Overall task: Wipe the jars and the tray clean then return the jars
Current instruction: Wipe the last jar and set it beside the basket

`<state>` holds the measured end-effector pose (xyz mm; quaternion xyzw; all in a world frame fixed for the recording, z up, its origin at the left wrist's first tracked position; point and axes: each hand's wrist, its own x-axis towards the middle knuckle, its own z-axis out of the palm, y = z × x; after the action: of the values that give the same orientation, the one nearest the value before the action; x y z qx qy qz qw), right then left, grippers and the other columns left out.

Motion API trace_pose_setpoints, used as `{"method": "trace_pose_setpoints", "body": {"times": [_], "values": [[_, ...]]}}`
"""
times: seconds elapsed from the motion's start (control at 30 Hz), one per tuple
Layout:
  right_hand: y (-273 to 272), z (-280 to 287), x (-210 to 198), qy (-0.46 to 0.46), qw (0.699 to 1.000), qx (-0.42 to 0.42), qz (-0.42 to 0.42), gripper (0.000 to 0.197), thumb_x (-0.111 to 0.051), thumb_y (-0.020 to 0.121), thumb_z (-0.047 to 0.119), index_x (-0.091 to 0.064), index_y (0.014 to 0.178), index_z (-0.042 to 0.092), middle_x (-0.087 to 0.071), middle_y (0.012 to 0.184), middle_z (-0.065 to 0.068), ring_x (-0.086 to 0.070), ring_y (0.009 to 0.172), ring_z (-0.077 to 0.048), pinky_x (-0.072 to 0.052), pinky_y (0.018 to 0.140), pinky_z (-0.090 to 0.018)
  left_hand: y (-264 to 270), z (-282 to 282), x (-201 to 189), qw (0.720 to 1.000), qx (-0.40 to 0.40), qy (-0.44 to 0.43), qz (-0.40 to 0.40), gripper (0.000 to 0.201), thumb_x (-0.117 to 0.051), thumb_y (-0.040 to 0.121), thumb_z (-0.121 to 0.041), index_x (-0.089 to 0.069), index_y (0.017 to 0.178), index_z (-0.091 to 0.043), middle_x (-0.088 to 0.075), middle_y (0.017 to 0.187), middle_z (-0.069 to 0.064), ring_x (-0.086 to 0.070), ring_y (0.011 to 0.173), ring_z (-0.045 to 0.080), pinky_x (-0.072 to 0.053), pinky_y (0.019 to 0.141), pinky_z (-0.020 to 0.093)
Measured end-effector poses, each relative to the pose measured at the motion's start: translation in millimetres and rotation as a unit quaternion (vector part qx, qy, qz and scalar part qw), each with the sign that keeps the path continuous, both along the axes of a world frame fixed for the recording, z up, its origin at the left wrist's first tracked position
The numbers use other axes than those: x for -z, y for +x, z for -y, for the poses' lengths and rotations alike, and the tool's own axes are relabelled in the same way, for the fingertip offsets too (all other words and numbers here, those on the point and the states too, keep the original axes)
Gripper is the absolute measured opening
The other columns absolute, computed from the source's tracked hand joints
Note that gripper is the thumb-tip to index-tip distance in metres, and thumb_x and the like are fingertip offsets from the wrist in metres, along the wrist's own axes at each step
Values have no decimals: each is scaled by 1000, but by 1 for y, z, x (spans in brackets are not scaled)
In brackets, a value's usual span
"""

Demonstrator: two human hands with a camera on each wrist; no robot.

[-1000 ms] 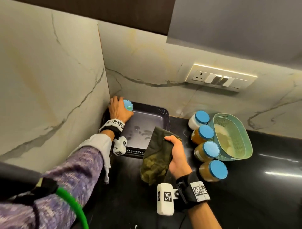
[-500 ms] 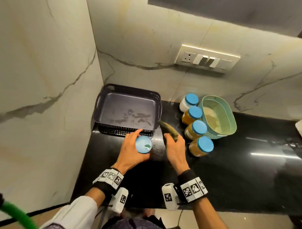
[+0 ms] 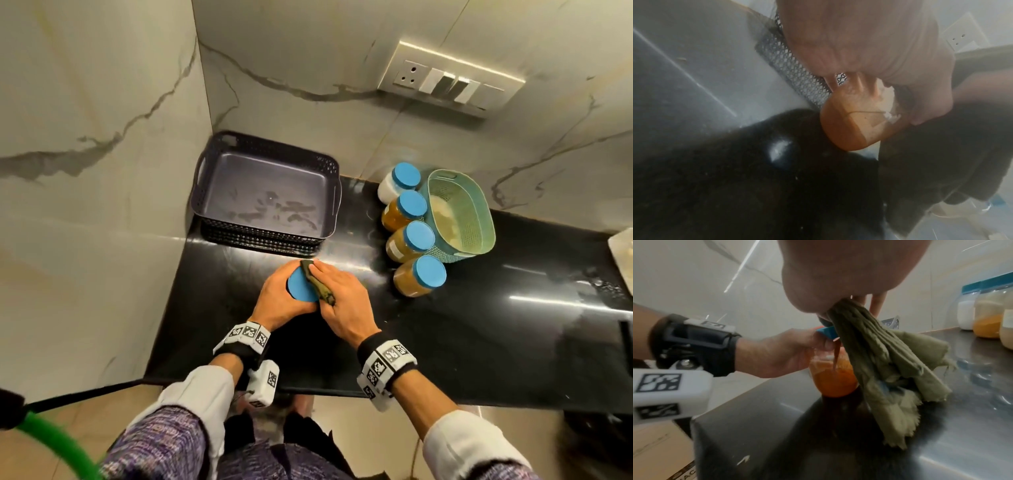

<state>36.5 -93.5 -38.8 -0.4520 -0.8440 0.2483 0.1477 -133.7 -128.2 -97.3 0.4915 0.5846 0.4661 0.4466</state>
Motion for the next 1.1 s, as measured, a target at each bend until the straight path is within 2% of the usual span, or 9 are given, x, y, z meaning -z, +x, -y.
{"method": "trace_pose_setpoints", "body": {"times": [0.2,0.4,0.53,0.6,0.7,0.8,0.93,1.03,1.1], "values": [[15,39,11,42,998,13,44,69,-52,80,20,-59,148,18,-55,155,-4,-49,146,-19,-35,124,-46,0,0,2,1000,4,12,4,67,-95,64,-23,-66,124,-26,-72,119,-8,-70,111,15,-56,100,39],[-4,67,14,38,999,15,16,66,-52,82,18,-58,148,14,-53,156,-6,-42,150,-18,-22,130,-36,-2,-1,7,999,5,15,29,49,-79,78,-9,-67,124,-21,-74,117,-5,-72,107,16,-58,97,45],[-24,46,11,24,999,-33,4,66,-49,79,18,-62,143,10,-58,151,-9,-48,146,-21,-16,131,-29,-2,0,3,999,12,35,32,38,-68,86,-16,-67,123,-23,-74,119,-6,-71,111,14,-55,104,40],[-24,32,9,30,999,-31,12,65,-49,80,17,-64,142,11,-59,151,-7,-49,146,-20,-16,131,-29,-3,0,1,999,8,40,25,43,-71,80,-18,-68,122,-28,-74,117,-10,-71,111,10,-54,103,38],[-12,27,7,29,999,8,21,67,-46,79,19,-62,145,16,-56,154,-2,-44,149,-14,-20,130,-35,-3,0,4,998,15,32,45,55,-86,71,-20,-68,123,-26,-75,117,-7,-72,109,16,-56,99,38],[-1,57,6,17,999,44,4,67,-45,82,18,-58,148,18,-51,157,-1,-39,150,-10,-11,131,-24,-2,-1,13,999,7,28,41,59,-88,71,-14,-66,126,-20,-74,118,-4,-72,108,18,-58,98,41],[-20,72,5,-14,1000,24,-8,68,-45,81,19,-59,147,15,-51,156,-4,-40,149,-13,-6,129,-17,-3,-1,18,999,-4,28,46,45,-77,83,-8,-67,126,-17,-74,120,-3,-72,110,14,-57,100,44],[-30,36,4,-9,1000,-11,9,73,-43,75,21,-61,145,13,-55,154,-6,-44,149,-17,-8,131,-23,-3,-1,12,998,4,42,35,46,-74,80,-22,-67,126,-20,-74,121,-6,-70,113,10,-54,104,40],[-23,19,3,-8,1000,12,19,73,-43,73,19,-63,144,16,-57,153,-3,-44,148,-14,-17,131,-33,-4,-2,11,998,10,35,43,56,-83,72,-22,-67,126,-23,-74,121,-7,-71,113,12,-55,103,40]]}}
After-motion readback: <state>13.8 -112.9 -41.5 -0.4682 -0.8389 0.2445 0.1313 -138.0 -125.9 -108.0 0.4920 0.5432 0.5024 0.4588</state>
